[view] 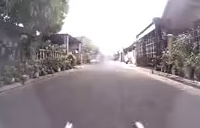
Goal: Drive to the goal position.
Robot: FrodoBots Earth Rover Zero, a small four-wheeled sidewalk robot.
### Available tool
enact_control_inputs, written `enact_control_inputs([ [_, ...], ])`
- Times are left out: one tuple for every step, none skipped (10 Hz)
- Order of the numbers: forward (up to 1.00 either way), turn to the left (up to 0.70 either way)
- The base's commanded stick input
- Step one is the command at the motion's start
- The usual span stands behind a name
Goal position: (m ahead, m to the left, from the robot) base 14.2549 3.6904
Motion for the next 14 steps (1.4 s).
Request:
enact_control_inputs([
  [0.7,0.0],
  [0.7,0.0],
  [0.7,0.0],
  [0.7,0.0],
  [0.7,0.0],
  [0.7,0.0],
  [0.7,0.0],
  [0.7,0.0],
  [0.7,0.0],
  [0.7,0.0],
  [0.7,0.0],
  [0.7,0.0],
  [0.7,0.0],
  [0.7,0.0],
])
